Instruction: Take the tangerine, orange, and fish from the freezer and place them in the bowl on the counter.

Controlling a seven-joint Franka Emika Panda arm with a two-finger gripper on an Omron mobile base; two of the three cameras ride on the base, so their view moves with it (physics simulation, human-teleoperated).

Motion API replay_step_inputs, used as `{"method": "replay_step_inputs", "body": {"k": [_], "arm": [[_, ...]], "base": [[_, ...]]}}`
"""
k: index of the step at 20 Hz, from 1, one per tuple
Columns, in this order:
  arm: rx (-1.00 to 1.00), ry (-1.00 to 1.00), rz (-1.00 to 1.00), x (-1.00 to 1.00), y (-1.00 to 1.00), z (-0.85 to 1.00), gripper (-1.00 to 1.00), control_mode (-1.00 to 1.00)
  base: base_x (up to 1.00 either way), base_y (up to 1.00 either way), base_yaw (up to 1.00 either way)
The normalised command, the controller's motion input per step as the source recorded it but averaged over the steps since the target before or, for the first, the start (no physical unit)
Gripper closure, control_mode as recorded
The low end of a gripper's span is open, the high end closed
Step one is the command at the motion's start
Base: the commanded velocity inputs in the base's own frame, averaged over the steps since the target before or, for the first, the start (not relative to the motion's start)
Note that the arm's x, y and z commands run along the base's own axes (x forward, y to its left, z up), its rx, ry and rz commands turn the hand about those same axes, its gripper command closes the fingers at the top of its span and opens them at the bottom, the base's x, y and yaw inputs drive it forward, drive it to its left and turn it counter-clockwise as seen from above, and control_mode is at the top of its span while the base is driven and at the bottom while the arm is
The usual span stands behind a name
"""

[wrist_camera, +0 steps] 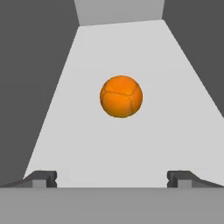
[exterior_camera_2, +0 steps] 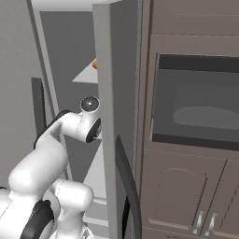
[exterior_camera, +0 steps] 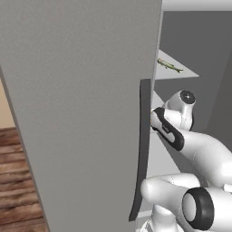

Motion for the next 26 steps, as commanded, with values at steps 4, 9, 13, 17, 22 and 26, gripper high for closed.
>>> {"method": "replay_step_inputs", "body": {"k": [4,9,13,17,22,26], "arm": [[0.0,0.0,0.0,0.36,-0.01,-0.06,-1.0,-1.0],[0.0,0.0,0.0,0.29,0.0,-0.14,-1.0,-1.0],[0.0,0.0,0.0,0.34,-0.01,-0.12,-1.0,-1.0],[0.0,0.0,0.0,0.34,-0.05,-0.09,-1.0,-1.0],[0.0,0.0,0.0,0.29,-0.04,-0.1,-1.0,-1.0],[0.0,0.04,0.0,0.25,-0.04,-0.19,-1.0,-1.0]], "base": [[0.0,0.0,0.0],[0.0,0.0,0.0],[0.0,0.0,0.0],[0.0,0.0,0.0],[0.0,0.0,0.0],[0.0,0.0,0.0]]}}
